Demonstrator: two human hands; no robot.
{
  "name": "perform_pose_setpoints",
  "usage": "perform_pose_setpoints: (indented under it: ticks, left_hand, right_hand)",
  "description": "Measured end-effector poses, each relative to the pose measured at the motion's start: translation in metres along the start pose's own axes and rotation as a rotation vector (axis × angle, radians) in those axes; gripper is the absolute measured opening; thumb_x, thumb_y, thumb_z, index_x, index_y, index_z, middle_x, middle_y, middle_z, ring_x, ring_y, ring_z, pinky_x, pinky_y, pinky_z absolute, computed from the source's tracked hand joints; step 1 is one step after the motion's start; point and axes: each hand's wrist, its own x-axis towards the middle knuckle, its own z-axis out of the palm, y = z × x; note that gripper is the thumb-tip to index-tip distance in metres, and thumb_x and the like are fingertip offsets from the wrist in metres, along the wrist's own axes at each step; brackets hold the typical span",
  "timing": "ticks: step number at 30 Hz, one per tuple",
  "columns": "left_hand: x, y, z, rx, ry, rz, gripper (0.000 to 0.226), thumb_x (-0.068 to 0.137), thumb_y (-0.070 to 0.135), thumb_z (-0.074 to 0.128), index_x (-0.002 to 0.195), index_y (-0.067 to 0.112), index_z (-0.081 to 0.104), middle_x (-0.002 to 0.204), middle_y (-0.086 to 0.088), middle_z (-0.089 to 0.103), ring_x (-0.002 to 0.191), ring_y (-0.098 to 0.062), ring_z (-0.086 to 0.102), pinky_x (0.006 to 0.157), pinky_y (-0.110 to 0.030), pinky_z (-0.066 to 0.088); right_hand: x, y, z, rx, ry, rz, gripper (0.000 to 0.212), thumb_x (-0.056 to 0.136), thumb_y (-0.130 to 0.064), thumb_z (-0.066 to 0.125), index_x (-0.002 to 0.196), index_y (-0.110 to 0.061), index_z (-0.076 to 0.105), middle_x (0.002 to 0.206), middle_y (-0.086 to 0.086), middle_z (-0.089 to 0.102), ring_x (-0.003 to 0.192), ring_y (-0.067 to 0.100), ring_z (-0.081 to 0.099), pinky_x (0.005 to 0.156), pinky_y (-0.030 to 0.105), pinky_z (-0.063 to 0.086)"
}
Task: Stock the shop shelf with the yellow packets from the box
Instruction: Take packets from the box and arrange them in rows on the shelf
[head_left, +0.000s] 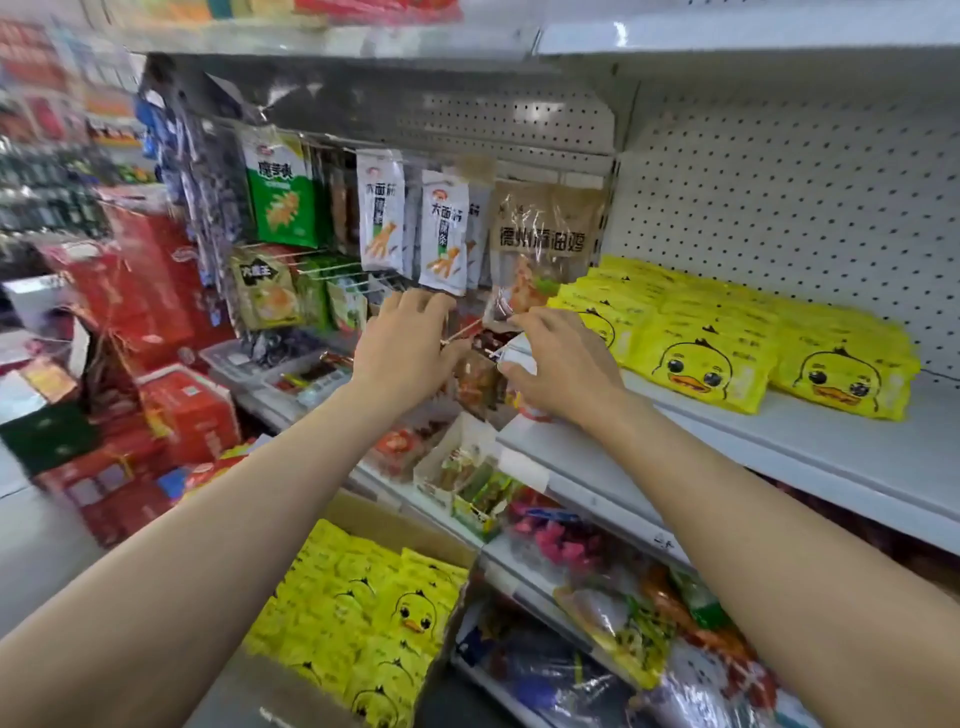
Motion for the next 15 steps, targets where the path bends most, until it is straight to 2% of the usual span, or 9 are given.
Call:
perform_pose_setpoints:
  ticks: [6,11,15]
  left_hand:
    - [0.019,-0.097,0.031,0.007,-0.061,-0.005,0.049,0.089,0.048,0.060,0.129,0.022,0.049,0.126,-0.007,0.053,0.120,-0.033,0.047,0.089,-0.047,0.050]
    - [0.030,-0.166,0.071,-0.010,-0.182,-0.011,0.047,0.090,0.047,0.057,0.127,0.018,0.052,0.126,-0.009,0.054,0.119,-0.033,0.046,0.091,-0.050,0.048]
    - [0.021,-0.201,0.115,-0.049,-0.300,0.008,0.045,0.090,0.047,0.057,0.123,0.017,0.051,0.121,-0.010,0.053,0.116,-0.036,0.046,0.089,-0.049,0.047]
  right_hand:
    - [0.067,-0.057,0.068,-0.030,-0.036,0.002,0.051,0.089,-0.050,0.058,0.132,-0.023,0.051,0.133,-0.001,0.054,0.126,0.024,0.045,0.102,0.040,0.043]
    - [0.100,-0.086,0.135,0.049,-0.166,0.070,0.055,0.092,-0.051,0.057,0.137,-0.021,0.048,0.140,0.002,0.051,0.133,0.026,0.040,0.105,0.045,0.042]
    - [0.102,-0.095,0.182,0.031,-0.270,0.140,0.053,0.094,-0.049,0.055,0.139,-0.023,0.046,0.142,0.001,0.049,0.134,0.027,0.039,0.103,0.044,0.044]
